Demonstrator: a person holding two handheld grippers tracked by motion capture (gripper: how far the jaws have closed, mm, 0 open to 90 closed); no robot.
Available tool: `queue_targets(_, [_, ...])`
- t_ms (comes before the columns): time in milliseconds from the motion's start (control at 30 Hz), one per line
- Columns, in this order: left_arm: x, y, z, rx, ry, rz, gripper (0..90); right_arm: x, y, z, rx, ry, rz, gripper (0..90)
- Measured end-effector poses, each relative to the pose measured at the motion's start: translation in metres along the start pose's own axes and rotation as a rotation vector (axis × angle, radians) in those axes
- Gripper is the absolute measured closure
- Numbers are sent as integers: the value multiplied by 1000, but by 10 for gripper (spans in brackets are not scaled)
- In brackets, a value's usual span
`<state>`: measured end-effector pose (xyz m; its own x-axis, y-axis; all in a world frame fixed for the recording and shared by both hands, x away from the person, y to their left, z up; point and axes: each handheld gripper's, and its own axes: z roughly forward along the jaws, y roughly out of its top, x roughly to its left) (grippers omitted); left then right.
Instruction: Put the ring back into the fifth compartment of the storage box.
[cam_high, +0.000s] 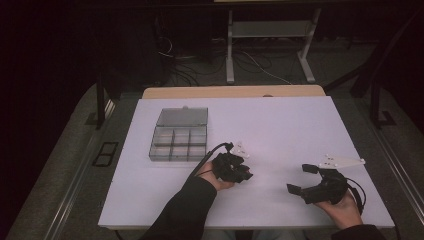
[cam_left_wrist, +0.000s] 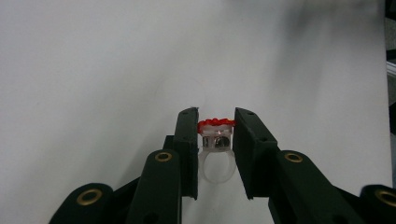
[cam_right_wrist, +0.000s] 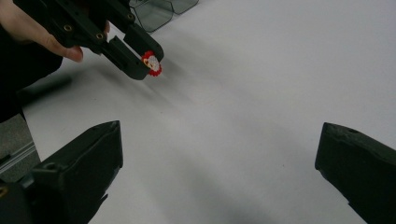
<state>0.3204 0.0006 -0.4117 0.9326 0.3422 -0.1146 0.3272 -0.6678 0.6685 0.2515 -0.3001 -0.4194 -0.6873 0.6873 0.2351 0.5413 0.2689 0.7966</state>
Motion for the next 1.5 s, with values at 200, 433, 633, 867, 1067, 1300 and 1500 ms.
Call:
queue_targets(200, [4, 3, -8, -18, 1, -15, 705, 0, 0, 0, 0, 0, 0, 3])
queue_targets(433, [9, 4, -16, -35, 11, -25, 705, 0, 0, 0, 0, 1, 4, 3])
queue_targets(633, [13, 5, -24, -42, 23, -34, 705, 0, 0, 0, 0, 1, 3, 3])
queue_targets(867, [17, 5, -32, -54, 36, -46, 705, 0, 0, 0, -1, 0, 2, 3])
queue_targets(1067, [23, 3, -40, -66, 47, -54, 706, 0, 0, 0, 0, 0, 1, 3])
queue_targets(1300, [28, 0, -48, -75, 67, -70, 706, 0, 0, 0, 3, 0, 3, 3])
queue_targets(1500, [32, -4, -56, -78, 84, -75, 706, -1, 0, 1, 2, 0, -5, 3])
